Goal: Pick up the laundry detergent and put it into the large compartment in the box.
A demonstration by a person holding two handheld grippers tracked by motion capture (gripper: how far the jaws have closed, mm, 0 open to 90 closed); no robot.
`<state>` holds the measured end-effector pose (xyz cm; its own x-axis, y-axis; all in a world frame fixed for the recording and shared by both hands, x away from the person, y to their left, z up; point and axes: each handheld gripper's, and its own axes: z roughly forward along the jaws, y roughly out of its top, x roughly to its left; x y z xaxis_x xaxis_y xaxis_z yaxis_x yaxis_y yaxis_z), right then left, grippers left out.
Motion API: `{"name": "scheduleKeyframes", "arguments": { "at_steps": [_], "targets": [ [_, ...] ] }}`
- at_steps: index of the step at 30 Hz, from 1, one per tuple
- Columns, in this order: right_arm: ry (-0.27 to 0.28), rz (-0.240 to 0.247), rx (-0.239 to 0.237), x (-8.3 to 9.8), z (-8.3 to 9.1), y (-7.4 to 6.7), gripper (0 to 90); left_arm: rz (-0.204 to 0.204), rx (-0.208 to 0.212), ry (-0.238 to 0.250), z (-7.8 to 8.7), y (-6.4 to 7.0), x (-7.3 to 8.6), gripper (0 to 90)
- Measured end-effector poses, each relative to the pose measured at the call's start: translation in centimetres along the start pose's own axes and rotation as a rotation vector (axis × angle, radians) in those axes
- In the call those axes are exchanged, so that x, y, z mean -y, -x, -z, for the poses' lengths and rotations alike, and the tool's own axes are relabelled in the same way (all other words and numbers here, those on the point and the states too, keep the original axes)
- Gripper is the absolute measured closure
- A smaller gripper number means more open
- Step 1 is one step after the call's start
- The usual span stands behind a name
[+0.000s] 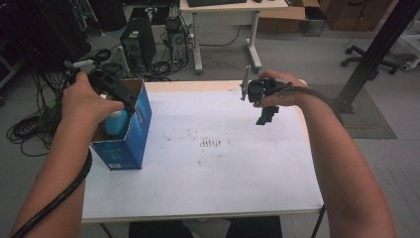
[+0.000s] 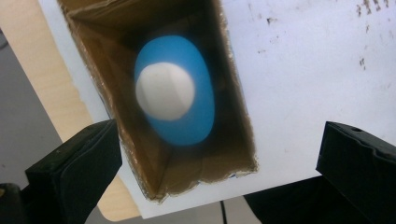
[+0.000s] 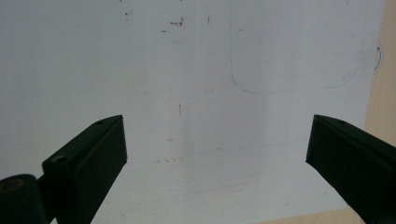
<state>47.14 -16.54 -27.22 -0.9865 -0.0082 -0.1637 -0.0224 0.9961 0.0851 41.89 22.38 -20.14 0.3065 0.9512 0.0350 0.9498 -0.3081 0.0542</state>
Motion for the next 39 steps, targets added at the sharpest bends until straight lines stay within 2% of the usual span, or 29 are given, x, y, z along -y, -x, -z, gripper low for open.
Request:
{"name": "scheduleKeyframes", "arguments": {
  "at_steps": [1,8,13,17,20,29,37,39],
  "targets": [
    [0.0,0.002,0.0,0.0,0.0,0.0,4.6,-0.009,0.015,0.003,0.0,0.0,0.0,0.2],
    [0.0,0.015,0.0,0.0,0.2,-0.3,4.6,-0.107,0.029,-0.002,0.3,0.6,-0.4,0.2],
    [0.004,0.017,-0.001,0.0,0.2,-0.3,4.6,-0.19,0.039,0.009,0.5,1.5,-0.7,0.2],
    [0.005,0.016,-0.002,0.0,0.2,-0.3,4.6,-0.286,0.013,0.011,0.6,2.6,-1.0,0.2],
    [0.002,0.014,-0.003,0.0,0.1,-0.3,4.6,-0.363,0.013,0.021,0.7,3.7,-1.1,0.2],
    [0.001,0.024,-0.007,0.2,0.0,-0.4,4.6,-0.532,0.061,0.007,0.3,6.0,-1.8,0.2],
    [-0.005,0.016,-0.015,0.6,0.1,-0.5,4.6,-0.664,0.108,0.029,-0.2,7.5,-1.9,0.2],
    [-0.006,0.015,-0.014,0.7,0.1,-0.5,4.5,-0.697,0.105,0.036,-0.2,7.8,-2.0,0.2]
  ]
}}
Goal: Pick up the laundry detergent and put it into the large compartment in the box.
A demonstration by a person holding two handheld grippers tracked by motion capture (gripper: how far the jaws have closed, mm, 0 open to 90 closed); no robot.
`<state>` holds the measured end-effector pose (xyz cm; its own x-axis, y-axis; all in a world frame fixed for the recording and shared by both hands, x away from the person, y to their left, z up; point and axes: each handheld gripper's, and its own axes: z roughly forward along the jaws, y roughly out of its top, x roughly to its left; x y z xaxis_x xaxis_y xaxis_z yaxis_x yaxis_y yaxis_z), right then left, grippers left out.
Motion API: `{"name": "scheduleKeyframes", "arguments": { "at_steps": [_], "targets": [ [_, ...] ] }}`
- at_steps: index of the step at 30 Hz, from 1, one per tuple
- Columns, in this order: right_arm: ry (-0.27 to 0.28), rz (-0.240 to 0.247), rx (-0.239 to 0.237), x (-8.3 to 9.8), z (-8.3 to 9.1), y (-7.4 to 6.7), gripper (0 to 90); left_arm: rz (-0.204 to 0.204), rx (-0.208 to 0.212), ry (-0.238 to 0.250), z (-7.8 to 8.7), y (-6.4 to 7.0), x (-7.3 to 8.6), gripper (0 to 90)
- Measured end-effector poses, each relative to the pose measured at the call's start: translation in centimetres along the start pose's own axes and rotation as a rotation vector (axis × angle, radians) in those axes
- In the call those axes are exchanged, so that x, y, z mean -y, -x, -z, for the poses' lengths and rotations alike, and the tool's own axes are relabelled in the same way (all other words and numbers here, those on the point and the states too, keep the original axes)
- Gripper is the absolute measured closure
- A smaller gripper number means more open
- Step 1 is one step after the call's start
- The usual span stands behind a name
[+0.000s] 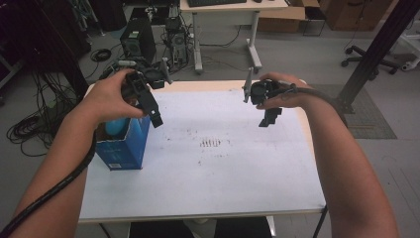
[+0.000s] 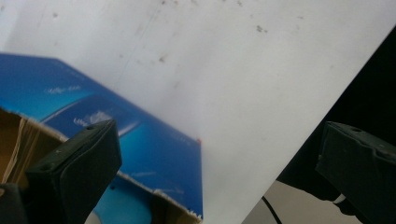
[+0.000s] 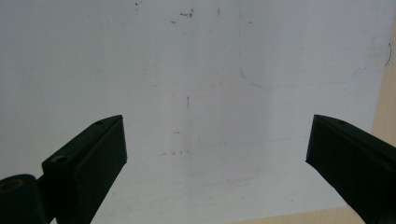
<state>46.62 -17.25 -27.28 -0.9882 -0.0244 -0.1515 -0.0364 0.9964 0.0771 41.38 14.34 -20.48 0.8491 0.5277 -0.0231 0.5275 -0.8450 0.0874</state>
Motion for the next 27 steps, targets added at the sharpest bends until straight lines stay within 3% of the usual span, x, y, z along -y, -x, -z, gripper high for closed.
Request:
{"name": "scheduleKeyframes", "arguments": {
  "at_steps": [4,8,14,27],
  "targets": [
    [-0.011,-0.011,-0.003,0.2,-0.1,0.0,4.5,-0.036,0.014,-0.004,-0.3,0.3,-0.4,0.2],
    [-0.013,-0.013,-0.004,0.3,-0.2,0.0,4.5,-0.093,0.011,-0.045,-1.0,0.9,-0.7,0.2],
    [-0.019,-0.013,-0.008,0.3,-0.4,0.3,4.5,-0.127,0.023,-0.059,-1.6,1.2,-1.1,0.2],
    [-0.018,-0.02,-0.007,0.6,-0.2,0.2,4.5,-0.127,0.033,-0.044,-1.9,1.2,-1.9,0.2]
  ]
}}
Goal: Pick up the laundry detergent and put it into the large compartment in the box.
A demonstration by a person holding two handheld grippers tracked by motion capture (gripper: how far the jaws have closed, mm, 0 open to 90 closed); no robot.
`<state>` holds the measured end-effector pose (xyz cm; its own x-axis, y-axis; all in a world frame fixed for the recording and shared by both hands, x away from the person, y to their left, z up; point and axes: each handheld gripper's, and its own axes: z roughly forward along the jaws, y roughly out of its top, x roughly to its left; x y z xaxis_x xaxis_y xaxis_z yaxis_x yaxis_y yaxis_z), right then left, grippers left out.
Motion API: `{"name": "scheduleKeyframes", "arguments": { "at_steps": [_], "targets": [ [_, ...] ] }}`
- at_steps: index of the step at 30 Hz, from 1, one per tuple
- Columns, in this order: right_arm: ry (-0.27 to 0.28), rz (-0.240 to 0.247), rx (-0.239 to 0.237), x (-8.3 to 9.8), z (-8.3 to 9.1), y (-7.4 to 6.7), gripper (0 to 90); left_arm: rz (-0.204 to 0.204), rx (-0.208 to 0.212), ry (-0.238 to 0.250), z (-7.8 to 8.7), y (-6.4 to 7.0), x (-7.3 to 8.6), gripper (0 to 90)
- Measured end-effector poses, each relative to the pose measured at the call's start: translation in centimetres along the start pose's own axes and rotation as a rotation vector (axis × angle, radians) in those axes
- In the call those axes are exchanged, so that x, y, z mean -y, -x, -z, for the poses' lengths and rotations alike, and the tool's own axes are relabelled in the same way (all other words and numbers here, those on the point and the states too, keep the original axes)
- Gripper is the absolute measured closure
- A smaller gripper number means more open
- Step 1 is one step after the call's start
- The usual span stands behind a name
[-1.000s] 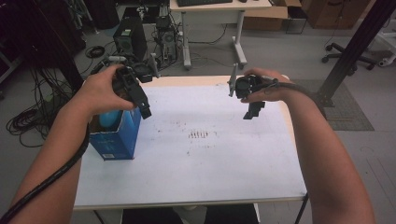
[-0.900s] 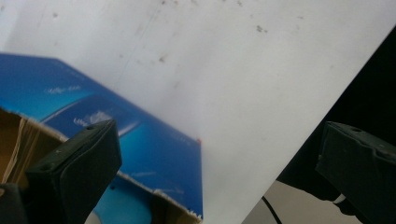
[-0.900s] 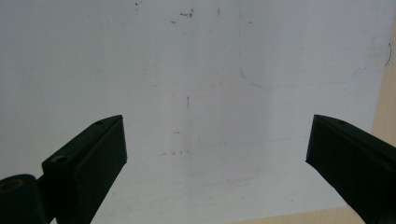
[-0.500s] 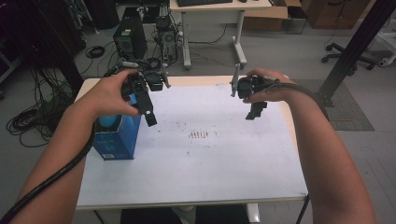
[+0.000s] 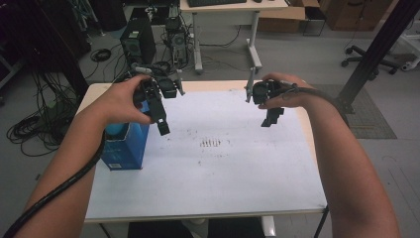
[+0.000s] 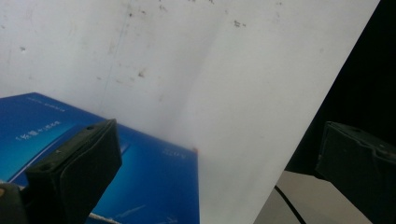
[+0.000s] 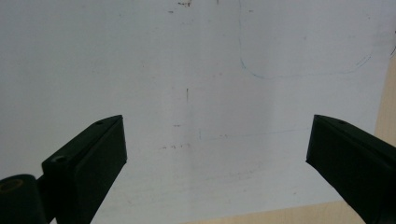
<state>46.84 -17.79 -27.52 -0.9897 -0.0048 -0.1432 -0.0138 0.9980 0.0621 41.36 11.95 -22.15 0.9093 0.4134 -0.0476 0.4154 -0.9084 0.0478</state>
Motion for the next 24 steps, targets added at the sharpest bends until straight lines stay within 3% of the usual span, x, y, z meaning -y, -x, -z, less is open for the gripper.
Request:
{"name": "scheduleKeyframes", "arguments": {
  "at_steps": [24],
  "targets": [
    [0.001,0.005,0.008,-0.39,0.02,-0.31,4.5,0.008,0.003,0.038,-0.23,0.08,0.17,0.2]
  ]
}}
